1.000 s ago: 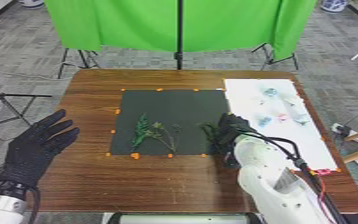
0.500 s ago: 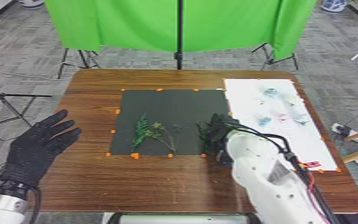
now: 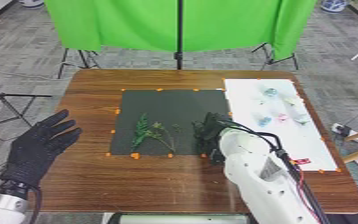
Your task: Arrange flowers
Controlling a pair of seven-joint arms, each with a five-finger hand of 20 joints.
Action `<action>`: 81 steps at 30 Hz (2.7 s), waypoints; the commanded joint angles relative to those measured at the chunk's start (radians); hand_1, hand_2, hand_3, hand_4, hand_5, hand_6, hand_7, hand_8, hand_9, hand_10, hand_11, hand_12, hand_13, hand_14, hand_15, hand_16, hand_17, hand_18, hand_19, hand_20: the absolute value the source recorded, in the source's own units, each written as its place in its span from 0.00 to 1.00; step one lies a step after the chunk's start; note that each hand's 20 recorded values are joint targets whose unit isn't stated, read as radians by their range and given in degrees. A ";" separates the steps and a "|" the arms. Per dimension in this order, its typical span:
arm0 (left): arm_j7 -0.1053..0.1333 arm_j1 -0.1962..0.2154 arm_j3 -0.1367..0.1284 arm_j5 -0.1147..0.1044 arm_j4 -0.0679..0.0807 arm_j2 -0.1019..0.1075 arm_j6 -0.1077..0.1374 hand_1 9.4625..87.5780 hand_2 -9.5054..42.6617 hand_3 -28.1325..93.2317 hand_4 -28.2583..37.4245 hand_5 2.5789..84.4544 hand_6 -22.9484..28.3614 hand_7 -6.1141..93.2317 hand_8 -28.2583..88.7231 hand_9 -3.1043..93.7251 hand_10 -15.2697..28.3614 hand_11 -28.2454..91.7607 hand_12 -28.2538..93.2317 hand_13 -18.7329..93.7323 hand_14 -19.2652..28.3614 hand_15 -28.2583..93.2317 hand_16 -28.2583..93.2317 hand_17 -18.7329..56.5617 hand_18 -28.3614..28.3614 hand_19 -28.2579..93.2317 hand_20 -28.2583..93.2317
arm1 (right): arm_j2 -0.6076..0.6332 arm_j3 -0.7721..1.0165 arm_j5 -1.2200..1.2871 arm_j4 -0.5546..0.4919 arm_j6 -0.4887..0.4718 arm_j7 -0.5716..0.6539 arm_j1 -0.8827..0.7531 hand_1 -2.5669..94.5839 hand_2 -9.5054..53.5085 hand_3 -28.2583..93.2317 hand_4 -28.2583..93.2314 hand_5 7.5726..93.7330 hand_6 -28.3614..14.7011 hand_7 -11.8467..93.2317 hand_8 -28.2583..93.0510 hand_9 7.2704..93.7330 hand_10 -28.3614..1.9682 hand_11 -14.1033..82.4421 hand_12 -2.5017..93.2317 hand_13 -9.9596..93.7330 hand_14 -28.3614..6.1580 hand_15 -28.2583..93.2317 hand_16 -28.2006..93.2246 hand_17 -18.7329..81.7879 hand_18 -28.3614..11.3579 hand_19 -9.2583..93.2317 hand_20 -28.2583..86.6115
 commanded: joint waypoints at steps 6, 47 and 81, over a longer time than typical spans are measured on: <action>-0.016 0.004 -0.001 0.000 0.007 -0.012 -0.001 0.21 0.12 0.81 0.04 0.43 0.50 0.27 0.16 0.37 0.65 0.47 0.34 0.42 0.74 0.54 0.22 0.15 0.89 0.63 0.27 | -0.007 0.005 -0.009 -0.009 -0.021 -0.001 -0.019 0.37 0.12 0.96 0.07 0.74 0.60 0.78 0.29 1.00 0.76 0.65 0.24 1.00 0.76 0.75 0.46 0.67 0.17 1.00 0.51; -0.002 0.019 -0.016 0.002 0.000 -0.012 -0.001 0.21 0.13 0.81 0.05 0.43 0.50 0.27 0.16 0.37 0.66 0.47 0.34 0.42 0.75 0.54 0.22 0.15 0.90 0.63 0.27 | 0.397 0.224 -0.229 -0.027 0.098 -0.191 -0.135 0.35 0.00 0.95 0.00 0.48 0.58 0.29 0.11 0.49 0.64 0.42 0.23 0.56 0.55 0.77 0.35 0.45 0.24 0.90 0.54; 0.003 0.024 -0.018 -0.002 -0.004 -0.005 0.007 0.21 0.13 0.81 0.05 0.43 0.50 0.27 0.16 0.37 0.65 0.47 0.34 0.42 0.75 0.54 0.22 0.15 0.90 0.63 0.27 | 0.393 0.215 -0.277 0.027 0.370 -0.440 -0.230 0.53 0.03 0.86 0.00 0.70 0.72 0.52 0.13 0.91 0.85 0.36 0.44 0.85 0.74 0.70 0.44 0.57 0.29 0.97 0.56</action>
